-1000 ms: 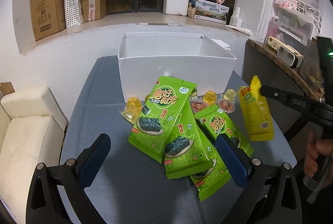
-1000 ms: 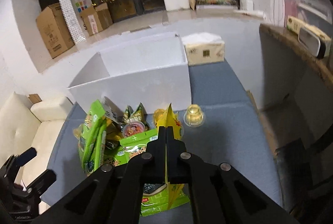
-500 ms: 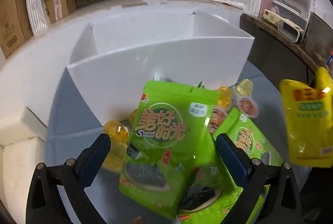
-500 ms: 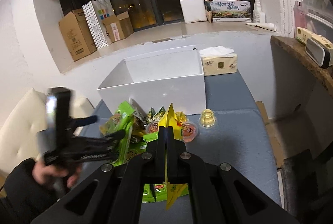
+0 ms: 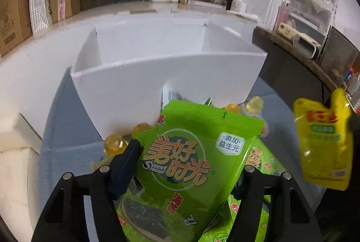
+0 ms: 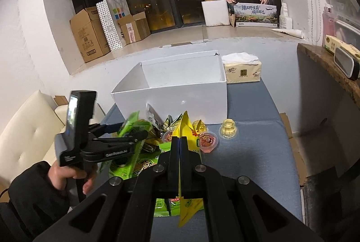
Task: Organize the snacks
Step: 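Grasp a green seaweed bag with the left gripper while the right holds the yellow bag, then carry both bags into the white box and open both grippers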
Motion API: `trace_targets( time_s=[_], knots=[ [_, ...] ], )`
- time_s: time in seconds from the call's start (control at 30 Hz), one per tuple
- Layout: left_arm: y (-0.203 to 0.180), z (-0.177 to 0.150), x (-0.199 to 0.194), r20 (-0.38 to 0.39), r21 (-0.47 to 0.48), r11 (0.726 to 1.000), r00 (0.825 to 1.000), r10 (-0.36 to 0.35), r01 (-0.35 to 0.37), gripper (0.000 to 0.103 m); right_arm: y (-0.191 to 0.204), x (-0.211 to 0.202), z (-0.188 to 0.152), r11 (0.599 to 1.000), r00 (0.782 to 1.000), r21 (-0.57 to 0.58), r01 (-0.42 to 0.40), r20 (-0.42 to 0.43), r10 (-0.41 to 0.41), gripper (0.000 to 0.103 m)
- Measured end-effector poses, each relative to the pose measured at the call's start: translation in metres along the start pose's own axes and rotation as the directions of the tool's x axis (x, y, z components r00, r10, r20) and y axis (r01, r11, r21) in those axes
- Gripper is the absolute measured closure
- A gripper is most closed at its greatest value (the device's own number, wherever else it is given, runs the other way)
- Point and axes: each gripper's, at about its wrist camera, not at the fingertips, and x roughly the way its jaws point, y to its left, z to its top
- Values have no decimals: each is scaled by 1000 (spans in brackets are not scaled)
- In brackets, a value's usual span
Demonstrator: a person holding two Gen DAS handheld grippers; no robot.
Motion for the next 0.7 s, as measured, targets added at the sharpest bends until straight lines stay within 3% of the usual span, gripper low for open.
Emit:
trace_targets(
  time_s=[0.17,0.7],
  knots=[
    [-10,1,-40,88,10,1000,996,17,-18,31,4,0,0,1000,1000,-12,-2,2,2,103],
    [-11,21,-92,195,-8,1000,981,12,-11,31,18,11,17,997,1000,-70,-13,22,14,103]
  ],
)
